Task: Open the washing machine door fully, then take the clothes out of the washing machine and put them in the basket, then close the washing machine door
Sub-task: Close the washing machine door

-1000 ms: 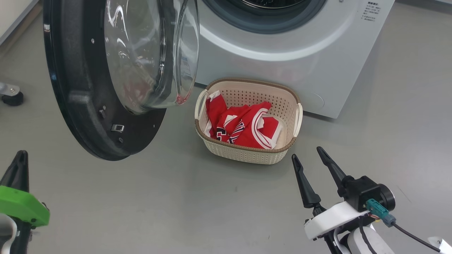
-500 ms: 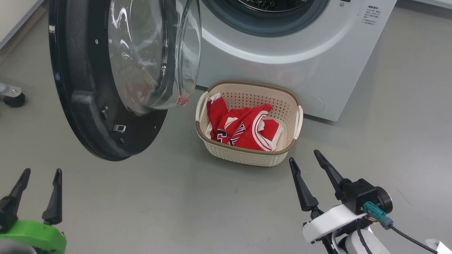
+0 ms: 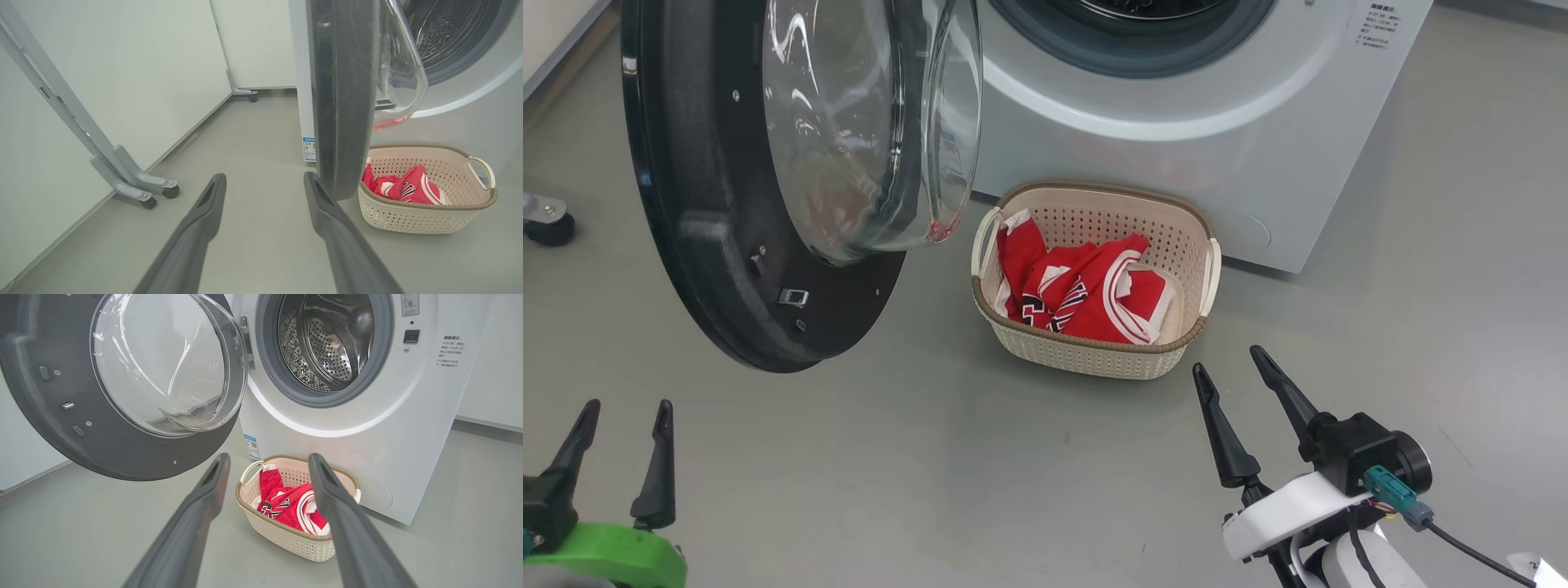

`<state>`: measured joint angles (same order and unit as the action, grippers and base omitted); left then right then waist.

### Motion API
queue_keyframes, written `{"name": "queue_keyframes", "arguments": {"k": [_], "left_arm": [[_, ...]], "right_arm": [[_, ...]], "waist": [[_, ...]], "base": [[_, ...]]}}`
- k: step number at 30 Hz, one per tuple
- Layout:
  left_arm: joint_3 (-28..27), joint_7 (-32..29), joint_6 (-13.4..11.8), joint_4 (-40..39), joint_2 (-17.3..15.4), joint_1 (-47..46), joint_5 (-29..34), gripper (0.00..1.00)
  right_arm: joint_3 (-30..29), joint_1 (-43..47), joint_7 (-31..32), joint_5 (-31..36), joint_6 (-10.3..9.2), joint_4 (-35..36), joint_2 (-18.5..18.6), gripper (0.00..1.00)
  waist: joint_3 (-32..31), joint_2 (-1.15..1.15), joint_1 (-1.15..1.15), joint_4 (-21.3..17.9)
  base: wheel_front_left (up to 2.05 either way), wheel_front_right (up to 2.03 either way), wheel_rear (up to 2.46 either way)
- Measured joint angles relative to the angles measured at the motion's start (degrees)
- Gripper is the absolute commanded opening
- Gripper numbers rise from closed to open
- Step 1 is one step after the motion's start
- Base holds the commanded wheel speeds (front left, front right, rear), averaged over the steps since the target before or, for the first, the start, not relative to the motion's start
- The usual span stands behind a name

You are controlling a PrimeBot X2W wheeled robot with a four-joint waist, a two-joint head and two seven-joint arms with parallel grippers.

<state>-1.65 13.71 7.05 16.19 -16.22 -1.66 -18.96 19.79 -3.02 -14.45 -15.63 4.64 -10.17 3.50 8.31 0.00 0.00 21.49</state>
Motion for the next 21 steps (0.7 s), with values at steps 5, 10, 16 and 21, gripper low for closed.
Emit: {"name": "queue_keyframes", "arguments": {"k": [5,10,16,21], "left_arm": [[-0.1,0.2,-0.3,0.6,0.4,-0.1,0.4,1.00],[-0.1,0.5,-0.7,1.4,0.5,-0.1,0.6,1.00],[-0.1,0.5,-0.7,1.9,0.7,-0.2,0.9,1.00],[-0.2,0.5,-0.7,2.1,0.8,-0.2,1.1,1.00]], "right_arm": [[-0.1,0.0,0.0,0.0,0.00,0.0,0.0,1.00],[-0.1,0.0,0.0,0.0,0.00,0.1,-0.1,1.00],[-0.1,0.0,0.0,0.0,0.00,0.1,-0.1,1.00],[-0.1,0.0,0.0,0.0,0.00,0.2,-0.1,1.00]], "waist": [[0.1,0.00,0.00,0.1],[0.1,0.00,0.00,0.1],[0.2,0.00,0.00,0.2],[0.4,0.00,0.00,0.3]], "base": [[0.00,0.00,0.00],[0.00,0.00,0.00],[0.00,0.00,0.00],[0.00,0.00,0.00]]}}
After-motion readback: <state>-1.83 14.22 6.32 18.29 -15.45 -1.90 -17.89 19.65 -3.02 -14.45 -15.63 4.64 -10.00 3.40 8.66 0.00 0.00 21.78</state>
